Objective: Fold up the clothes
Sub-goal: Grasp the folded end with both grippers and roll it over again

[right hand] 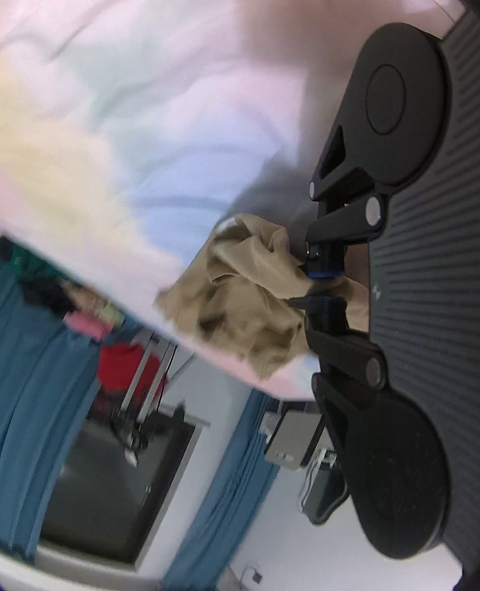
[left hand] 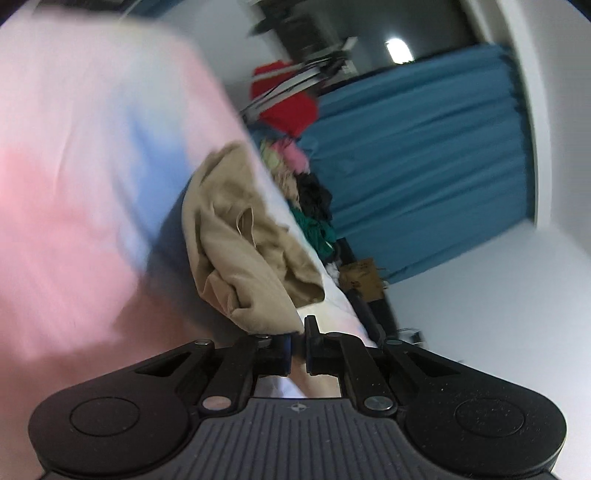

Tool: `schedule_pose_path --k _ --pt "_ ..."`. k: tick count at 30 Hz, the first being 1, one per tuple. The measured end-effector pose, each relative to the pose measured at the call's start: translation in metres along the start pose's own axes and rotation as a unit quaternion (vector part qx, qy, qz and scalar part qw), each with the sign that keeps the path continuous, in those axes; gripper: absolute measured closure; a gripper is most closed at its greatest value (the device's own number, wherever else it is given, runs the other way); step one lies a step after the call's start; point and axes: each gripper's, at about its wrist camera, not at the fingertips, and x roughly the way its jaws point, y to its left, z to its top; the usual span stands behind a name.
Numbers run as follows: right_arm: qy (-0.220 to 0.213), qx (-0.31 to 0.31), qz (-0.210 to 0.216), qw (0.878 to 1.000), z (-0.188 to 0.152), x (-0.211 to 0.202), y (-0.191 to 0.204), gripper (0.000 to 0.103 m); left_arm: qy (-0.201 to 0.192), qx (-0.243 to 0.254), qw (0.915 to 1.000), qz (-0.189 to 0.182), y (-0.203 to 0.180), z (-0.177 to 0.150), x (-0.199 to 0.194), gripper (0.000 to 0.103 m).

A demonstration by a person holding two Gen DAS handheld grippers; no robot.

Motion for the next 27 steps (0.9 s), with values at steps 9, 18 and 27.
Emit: schedule_pose_path --k 9,18,27 --pt "0.008 -0.034 0.048 0.998 0.016 -0.064 0.046 0.092 -0.026 0.037 0.9989 -0.013 -0.072 -0.007 -0.074 0.098" --pt "0.048 -0.029 0.062 0.997 -0.012 -0.125 0.037 0.092 -0.052 0.000 0.9984 0.021 -0.076 -0.061 -0.156 0.097" --pt "0.030 0.008 0.011 0.999 0.017 -0.041 0.054 0.092 -0.055 0.052 0.9904 0.116 -0.095 -0.001 -0.060 0.097"
